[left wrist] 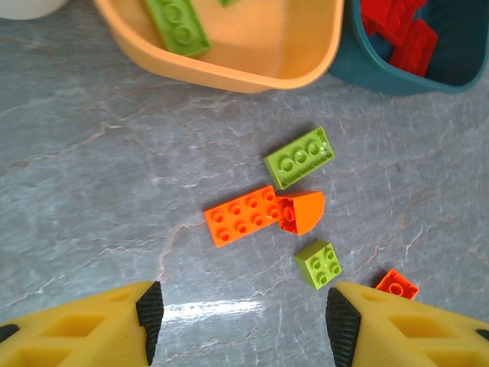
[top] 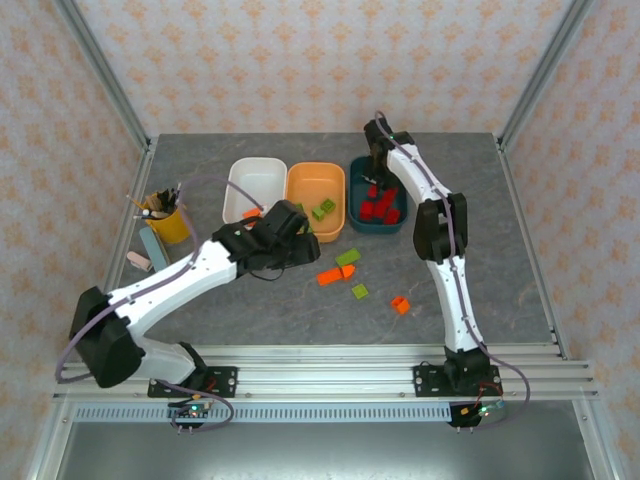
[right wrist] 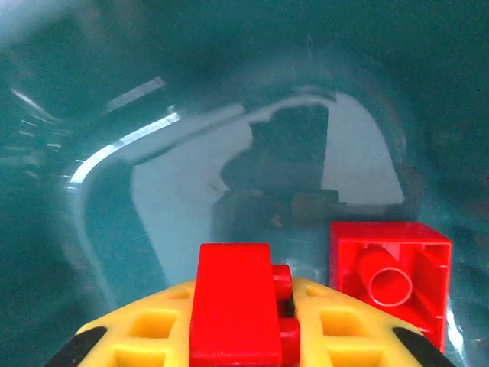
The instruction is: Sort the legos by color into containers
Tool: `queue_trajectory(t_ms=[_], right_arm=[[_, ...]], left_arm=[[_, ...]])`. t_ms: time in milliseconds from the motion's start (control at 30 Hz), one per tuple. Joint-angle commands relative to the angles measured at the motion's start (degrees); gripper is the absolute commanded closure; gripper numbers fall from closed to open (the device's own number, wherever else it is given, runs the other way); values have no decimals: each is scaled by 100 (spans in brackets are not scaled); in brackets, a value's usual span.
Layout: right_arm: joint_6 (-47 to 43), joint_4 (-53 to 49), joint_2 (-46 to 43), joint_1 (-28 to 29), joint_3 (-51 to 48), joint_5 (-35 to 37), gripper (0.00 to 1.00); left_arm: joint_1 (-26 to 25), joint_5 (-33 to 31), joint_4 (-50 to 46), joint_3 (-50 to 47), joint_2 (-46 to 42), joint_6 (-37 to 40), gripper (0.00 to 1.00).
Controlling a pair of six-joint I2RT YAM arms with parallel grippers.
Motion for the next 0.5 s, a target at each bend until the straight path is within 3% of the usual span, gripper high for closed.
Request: queue_trajectory(t_ms=[0,200,333,467], right_arm=[[-165,-349,-212,0,283,-119,67],[-305,-185,-1376,23,-262,-54,48],[-351,-112,-2727,19,-1281,497,47],[-276,54,-4554,16,-3097,1147,46]], left_arm=[[-195,260,84,504,413,577,39],[-641,615,-43,1331,1406,1204,37],[-876,867,-206,1937,2182,1120,35],[-1095,1251,-598,2883,3265,613,35]])
